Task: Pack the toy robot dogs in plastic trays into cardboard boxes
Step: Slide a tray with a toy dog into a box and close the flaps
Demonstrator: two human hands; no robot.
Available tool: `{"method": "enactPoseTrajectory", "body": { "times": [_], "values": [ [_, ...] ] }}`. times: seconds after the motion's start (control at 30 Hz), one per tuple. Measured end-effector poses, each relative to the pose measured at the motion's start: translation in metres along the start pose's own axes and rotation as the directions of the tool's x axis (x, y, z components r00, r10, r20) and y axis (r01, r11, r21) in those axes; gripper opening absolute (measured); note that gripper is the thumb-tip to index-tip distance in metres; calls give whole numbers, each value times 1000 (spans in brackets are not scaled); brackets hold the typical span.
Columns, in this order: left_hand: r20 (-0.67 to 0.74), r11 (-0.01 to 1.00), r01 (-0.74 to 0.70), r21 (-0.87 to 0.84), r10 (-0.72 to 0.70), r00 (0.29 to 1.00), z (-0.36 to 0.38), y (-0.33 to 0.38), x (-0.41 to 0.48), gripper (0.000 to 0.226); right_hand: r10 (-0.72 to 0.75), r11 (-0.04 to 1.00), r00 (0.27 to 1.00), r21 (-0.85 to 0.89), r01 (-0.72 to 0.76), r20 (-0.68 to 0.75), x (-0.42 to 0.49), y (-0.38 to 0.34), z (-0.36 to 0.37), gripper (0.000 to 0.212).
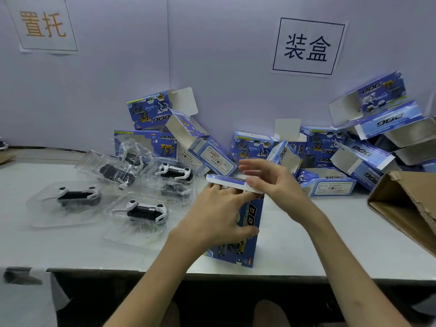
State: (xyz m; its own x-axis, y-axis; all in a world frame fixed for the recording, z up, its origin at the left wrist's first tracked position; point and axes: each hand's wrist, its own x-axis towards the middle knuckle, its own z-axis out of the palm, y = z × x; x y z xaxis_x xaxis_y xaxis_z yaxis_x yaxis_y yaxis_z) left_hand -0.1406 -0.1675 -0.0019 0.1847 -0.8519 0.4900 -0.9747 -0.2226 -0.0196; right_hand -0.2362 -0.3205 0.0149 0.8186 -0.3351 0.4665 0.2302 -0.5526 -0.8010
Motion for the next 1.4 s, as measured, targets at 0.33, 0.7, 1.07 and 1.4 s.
{"method": "enactPoseTrajectory", "body": {
  "times": [0.33,0.7,1.07,1.4],
  "values": [
    [42,1000,15,23,-16,999,4,0,-1,72,-87,994,989,49,93,-117,-15,19,2,16],
    [-258,987,65,-147,-102,961,26,14,-31,48,-163,986,971,6,167,-173,-17,23,14,14],
    [-496,975,132,-180,-206,843,48,12,-34,49,-151,988,972,-4,153,-180,-16,27,13,11],
    [-514,923,193,-332,-349,783,38,-26,-34,23,-136,991,971,-26,134,-194,-22,26,17,6]
  ]
}}
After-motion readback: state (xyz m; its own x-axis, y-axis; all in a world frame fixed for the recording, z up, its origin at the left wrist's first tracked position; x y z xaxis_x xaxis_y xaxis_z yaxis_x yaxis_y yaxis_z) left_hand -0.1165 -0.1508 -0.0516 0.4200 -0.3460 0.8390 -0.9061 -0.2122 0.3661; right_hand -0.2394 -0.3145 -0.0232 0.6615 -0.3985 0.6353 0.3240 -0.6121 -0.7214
